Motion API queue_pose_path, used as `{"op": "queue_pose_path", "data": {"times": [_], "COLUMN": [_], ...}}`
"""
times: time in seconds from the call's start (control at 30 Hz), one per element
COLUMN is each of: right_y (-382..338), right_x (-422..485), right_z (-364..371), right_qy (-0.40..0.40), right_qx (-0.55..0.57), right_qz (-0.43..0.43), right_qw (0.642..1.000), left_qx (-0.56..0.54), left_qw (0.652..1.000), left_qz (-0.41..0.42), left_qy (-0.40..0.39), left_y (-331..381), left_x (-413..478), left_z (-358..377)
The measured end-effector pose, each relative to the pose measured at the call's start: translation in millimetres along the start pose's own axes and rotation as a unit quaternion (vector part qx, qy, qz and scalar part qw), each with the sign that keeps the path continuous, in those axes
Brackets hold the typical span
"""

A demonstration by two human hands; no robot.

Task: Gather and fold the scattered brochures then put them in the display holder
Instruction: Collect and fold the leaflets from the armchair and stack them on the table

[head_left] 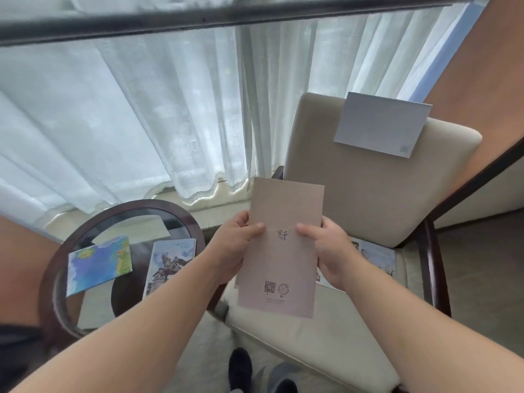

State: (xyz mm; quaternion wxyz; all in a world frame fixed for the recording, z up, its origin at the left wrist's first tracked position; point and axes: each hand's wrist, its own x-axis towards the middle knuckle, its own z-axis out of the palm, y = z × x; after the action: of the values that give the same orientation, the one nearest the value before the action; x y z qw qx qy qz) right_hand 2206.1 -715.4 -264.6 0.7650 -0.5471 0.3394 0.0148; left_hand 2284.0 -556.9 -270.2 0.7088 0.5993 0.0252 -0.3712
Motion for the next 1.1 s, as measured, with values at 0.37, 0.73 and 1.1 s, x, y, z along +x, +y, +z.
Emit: {"op": "queue_pose_path", "data": {"times": [0.37,0.73,1.1], "right_y": [25,110,215], "right_x": [19,66,159], "right_z": [114,230,259], "right_qy": [-0.074,-0.015,-0.055], "right_qx": [-0.085,-0.413,-0.519], "right_qz": [0.015,-0.052,0.004], "right_qw": [0.993,0.909,0.853], "left_qx": [0.118,0.467,0.535], "left_qw": [0.983,0.857,0.823], "left_qz": [0.019,0.046,-0.073], "left_qy": [0.140,0.212,0.175], "left_y": [0,-46,-131], "left_x": [-36,-3,66], "left_z": [-114,-268,-340]}}
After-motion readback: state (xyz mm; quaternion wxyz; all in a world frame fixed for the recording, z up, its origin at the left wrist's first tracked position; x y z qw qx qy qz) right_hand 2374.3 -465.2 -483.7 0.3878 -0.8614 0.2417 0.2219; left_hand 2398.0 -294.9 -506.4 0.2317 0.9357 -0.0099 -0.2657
